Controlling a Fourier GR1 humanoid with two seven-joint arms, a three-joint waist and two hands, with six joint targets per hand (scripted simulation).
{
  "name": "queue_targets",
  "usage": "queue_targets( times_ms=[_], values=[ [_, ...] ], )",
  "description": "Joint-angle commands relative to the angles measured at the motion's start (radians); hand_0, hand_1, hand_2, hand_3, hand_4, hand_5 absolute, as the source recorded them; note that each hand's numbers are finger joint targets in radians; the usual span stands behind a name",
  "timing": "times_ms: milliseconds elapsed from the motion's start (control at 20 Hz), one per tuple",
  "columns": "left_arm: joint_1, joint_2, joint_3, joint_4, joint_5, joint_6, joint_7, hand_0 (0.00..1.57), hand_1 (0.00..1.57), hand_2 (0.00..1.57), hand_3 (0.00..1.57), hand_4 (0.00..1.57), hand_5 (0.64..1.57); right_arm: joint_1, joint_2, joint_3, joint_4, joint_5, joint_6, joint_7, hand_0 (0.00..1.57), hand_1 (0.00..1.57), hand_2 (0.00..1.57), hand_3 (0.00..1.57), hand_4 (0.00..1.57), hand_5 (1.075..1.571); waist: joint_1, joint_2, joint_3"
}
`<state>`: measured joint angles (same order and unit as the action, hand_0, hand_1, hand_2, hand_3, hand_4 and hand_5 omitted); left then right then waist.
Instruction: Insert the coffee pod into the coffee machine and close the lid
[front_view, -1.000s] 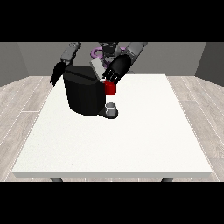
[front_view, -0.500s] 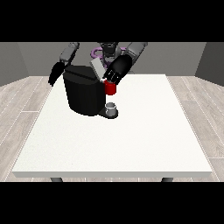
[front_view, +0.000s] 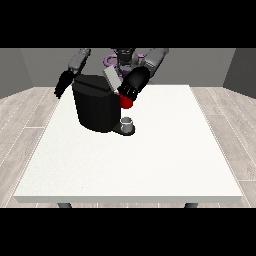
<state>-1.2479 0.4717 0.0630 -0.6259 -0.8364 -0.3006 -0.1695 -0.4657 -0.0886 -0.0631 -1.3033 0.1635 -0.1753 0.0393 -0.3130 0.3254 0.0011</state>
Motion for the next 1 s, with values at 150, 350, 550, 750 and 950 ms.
queue_targets(
  times_ms=[150,350,550,750,950],
  values=[
    [-0.043,0.014,0.042,0.02,0.012,0.035,-0.021,1.14,1.14,1.14,0.96,0.0,1.571,-0.018,0.024,0.021,-0.02,0.024,-0.032,-0.013,0.0,0.0,0.0,0.0,0.0,1.571,-0.019,0.051,-0.001],
    [-0.063,0.003,0.046,-0.002,0.016,0.048,-0.026,1.23,1.23,1.2,0.95,0.0,1.571,-0.001,0.031,0.021,0.009,0.019,-0.027,-0.038,0.0,0.0,0.0,0.0,0.06,1.571,-0.013,0.041,-0.0007],
    [-0.055,0.024,0.043,0.011,0.0,0.064,-0.064,1.22,1.22,1.2,0.98,0.0,1.571,-0.011,0.05,0.045,-0.013,0.039,-0.044,-0.006,0.0,0.0,0.0,0.0,0.14,1.571,-0.019,0.057,-0.0009],
    [-0.034,0.031,0.028,-0.008,-0.025,0.103,-0.091,1.22,1.22,1.17,0.89,0.0,1.571,-0.023,0.001,0.001,0.015,0.023,-0.026,-0.04,0.0,0.0,0.0,0.0,0.07,1.571,-0.005,0.083,-0.0008],
    [-0.081,0.05,0.032,0.006,-0.036,0.083,-0.079,1.0,1.0,1.02,0.72,0.0,1.571,-0.043,-0.004,0.016,0.007,0.029,-0.009,-0.017,0.0,0.0,0.0,0.0,0.22,1.571,-0.036,0.088,-0.0007]
  ],
)
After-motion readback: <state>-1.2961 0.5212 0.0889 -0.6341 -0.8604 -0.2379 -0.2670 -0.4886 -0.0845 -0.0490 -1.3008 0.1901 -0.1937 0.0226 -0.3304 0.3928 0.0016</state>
